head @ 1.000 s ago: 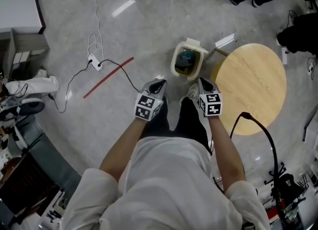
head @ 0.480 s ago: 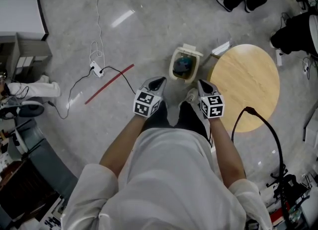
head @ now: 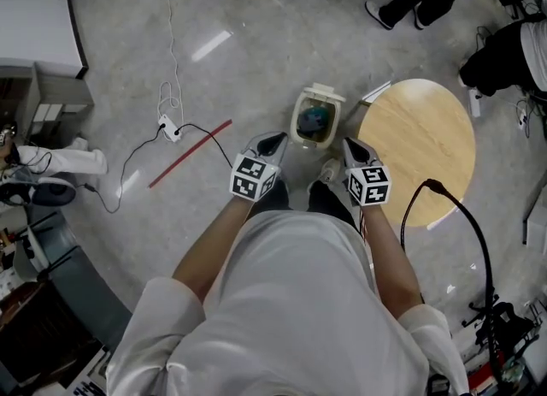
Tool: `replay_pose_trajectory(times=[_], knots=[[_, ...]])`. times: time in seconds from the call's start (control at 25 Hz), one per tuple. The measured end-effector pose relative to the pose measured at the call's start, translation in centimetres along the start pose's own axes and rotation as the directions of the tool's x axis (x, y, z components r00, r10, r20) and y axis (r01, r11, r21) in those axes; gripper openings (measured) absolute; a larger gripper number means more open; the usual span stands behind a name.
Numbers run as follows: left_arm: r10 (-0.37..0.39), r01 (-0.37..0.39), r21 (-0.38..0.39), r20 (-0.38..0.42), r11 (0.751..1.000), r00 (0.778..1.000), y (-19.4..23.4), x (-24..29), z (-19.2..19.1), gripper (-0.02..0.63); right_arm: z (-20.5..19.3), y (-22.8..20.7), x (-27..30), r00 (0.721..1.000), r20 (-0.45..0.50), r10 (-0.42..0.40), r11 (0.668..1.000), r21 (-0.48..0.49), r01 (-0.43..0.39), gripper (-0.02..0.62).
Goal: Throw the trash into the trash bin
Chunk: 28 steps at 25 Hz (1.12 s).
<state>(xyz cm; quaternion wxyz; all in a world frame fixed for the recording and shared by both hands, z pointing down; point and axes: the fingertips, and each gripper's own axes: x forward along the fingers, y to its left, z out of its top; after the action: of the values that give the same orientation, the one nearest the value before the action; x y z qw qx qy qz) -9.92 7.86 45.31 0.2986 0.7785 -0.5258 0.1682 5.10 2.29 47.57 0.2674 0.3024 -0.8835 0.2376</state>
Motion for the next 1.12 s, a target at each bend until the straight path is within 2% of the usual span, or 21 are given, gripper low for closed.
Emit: replay_pose_trajectory(times=[0.44,0.76,1.12], knots=[[-0.026,0.023,0.055,0.045,0.998,0.999,-1.6,-0.7,2.8,0.005,3.0,0.4,-3.2,0.996,0.086,-0.016,0.999,-0.026,0.019,0.002],[-0.017,0.014,0.061,0.06,0.998,0.998,-1.3,-0.8,3.4,0.005,3.2,-0.2,-3.6,0.995,0.091,-0.041,0.999,-0.022,0.043,0.002],[-0.015,0.01,0.064,0.074,0.998,0.997,-1.6,-1.2,4.0,0.005,3.8,0.3,-4.2,0.995,0.099,-0.03,0.999,-0.03,0.033,0.0]])
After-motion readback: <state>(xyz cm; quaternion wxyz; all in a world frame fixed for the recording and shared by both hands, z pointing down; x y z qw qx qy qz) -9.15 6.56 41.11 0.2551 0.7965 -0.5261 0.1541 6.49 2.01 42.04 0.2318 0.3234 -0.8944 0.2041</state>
